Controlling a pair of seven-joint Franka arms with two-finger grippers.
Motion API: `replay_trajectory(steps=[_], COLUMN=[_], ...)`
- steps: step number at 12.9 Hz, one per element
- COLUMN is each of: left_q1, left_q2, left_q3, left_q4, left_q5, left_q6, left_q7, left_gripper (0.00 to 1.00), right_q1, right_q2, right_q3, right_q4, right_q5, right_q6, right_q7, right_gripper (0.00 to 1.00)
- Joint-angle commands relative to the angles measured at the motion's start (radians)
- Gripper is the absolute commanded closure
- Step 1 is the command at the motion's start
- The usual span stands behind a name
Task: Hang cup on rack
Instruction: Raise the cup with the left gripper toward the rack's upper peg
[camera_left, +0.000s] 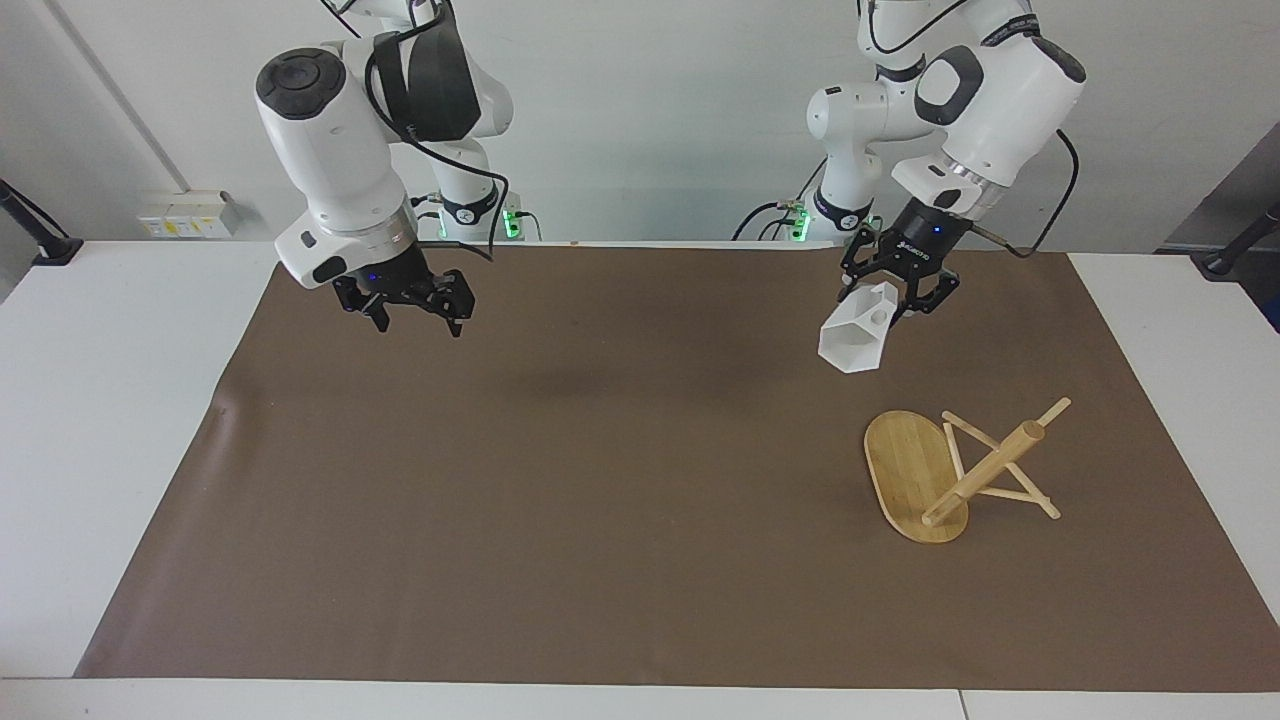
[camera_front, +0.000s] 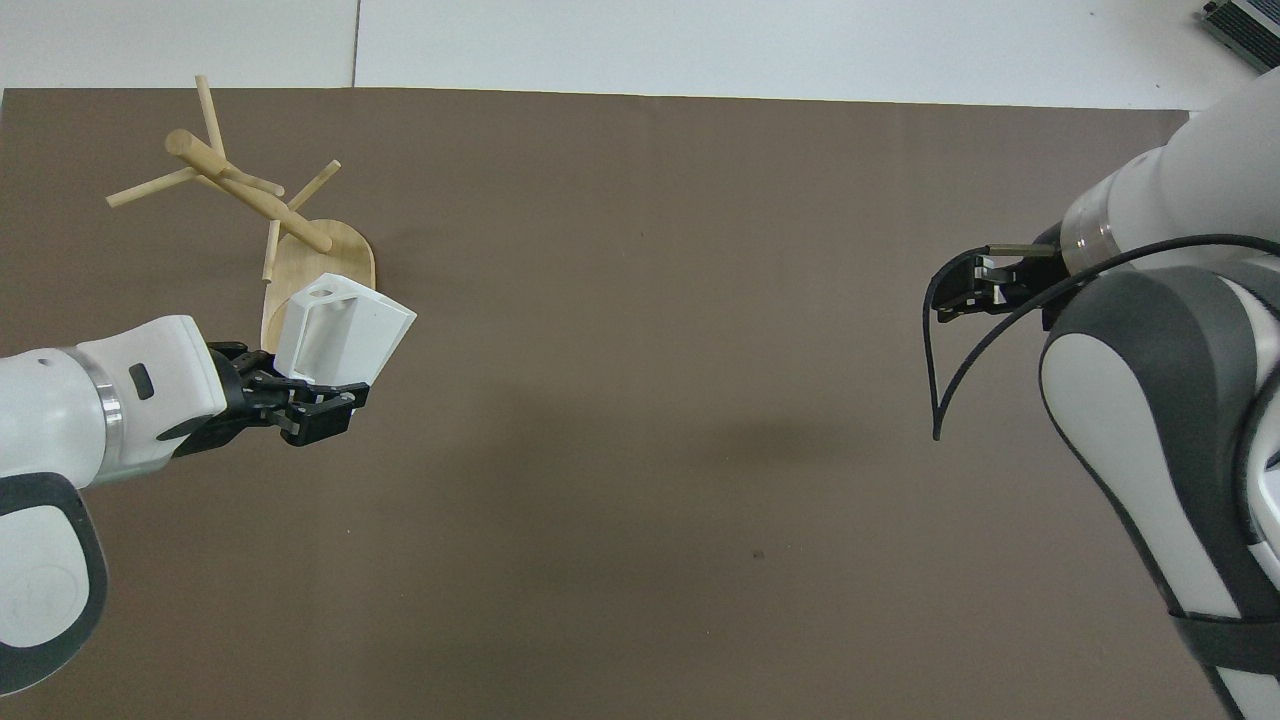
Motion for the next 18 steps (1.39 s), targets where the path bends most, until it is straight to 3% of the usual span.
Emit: replay_trajectory(steps=[1,5,10,18], left_q1=[-0.004,-0.055,-0.076,-0.047], left_q2=[0.070,0.149,0.267,0.293], left_q3=[0.005,-0.003,-0.003,0.007], left_q4=[0.041,0.108,0.188,0.217], left_q5=[0.047,0.049,0.076,0.118], left_q6=[0.067,0.132,0.202,0.195], left_q7=[-0.083,-0.238,-0.243,-0.235], left_gripper=[1.00,1.00,1.00,1.00], right_q1=[0.003,-0.012,-0.025,-0.029], right_q2=[-0.012,-0.027,-0.036,-0.042], right_q3=[-0.058,-0.139,-0.253,-0.253], right_q4=[-0.003,-0.006,-0.012,-0.009], right_q5=[-0.014,-0.009,-0.011,-0.001], right_q6=[-0.011,0.005,0.055,0.087], right_q7=[-0.018,-0.008,-0.020,-0.072], right_gripper=[0.00,0.00,0.00,0.00])
